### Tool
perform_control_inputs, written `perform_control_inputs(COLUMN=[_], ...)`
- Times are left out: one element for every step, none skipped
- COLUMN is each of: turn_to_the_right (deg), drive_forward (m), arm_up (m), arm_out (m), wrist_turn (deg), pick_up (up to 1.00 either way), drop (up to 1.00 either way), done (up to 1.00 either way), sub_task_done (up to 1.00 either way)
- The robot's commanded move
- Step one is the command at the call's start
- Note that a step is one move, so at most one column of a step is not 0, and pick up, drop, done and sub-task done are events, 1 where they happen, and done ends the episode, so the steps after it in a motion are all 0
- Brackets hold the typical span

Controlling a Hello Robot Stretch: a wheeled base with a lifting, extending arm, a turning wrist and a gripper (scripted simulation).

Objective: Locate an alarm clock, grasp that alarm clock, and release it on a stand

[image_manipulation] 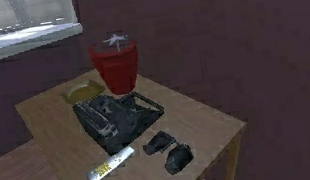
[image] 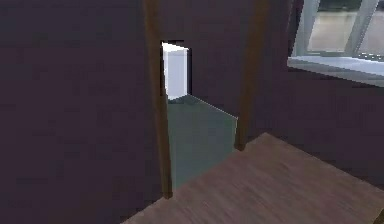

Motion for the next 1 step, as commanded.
perform_control_inputs(turn_to_the_right=[-3.0], drive_forward=[0.0], arm_up=[0.0], arm_out=[0.0], wrist_turn=[0.0], pick_up=[0.0], drop=[0.0], done=[0.0], sub_task_done=[0.0])
